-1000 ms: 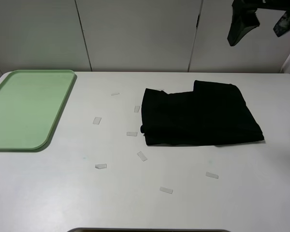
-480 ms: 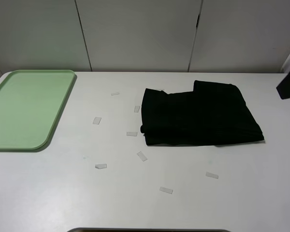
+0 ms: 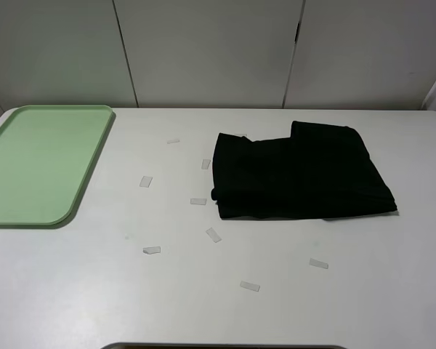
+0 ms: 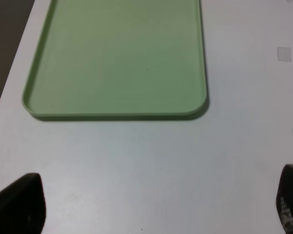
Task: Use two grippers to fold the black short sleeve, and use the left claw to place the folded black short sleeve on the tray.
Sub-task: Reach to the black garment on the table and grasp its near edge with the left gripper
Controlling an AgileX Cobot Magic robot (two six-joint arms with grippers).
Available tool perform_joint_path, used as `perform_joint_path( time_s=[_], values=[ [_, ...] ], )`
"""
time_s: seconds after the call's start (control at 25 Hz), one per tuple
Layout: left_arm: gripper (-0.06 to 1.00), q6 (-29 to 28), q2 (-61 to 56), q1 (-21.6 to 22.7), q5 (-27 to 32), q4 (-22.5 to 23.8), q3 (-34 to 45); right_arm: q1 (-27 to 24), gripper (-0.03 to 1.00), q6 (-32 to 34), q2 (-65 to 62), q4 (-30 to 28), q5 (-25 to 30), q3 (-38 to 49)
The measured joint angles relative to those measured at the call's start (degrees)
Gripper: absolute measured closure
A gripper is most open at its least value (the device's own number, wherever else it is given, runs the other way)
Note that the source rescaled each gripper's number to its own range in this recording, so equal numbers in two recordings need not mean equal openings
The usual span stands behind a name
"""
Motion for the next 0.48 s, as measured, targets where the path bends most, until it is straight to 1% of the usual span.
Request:
perform_joint_path(
  time_s=[0.12, 0.24, 0.4, 0.48],
  values=[
    [0.01, 0.0, 0.0, 0.0, 0.0, 0.0, 0.0, -2.5, -0.03, 0.0, -5.8, 0.1, 0.0, 3.3],
    [0.01, 0.0, 0.0, 0.0, 0.0, 0.0, 0.0, -6.1, -0.03, -0.1, -11.2, 0.1, -0.6, 6.3],
    [0.01, 0.0, 0.0, 0.0, 0.0, 0.0, 0.0, -10.7, -0.03, -0.2, -18.3, 0.1, -3.0, 10.6],
    [0.01, 0.0, 0.0, 0.0, 0.0, 0.0, 0.0, -12.5, -0.03, -0.2, -21.9, 0.1, -5.3, 12.6]
  ],
)
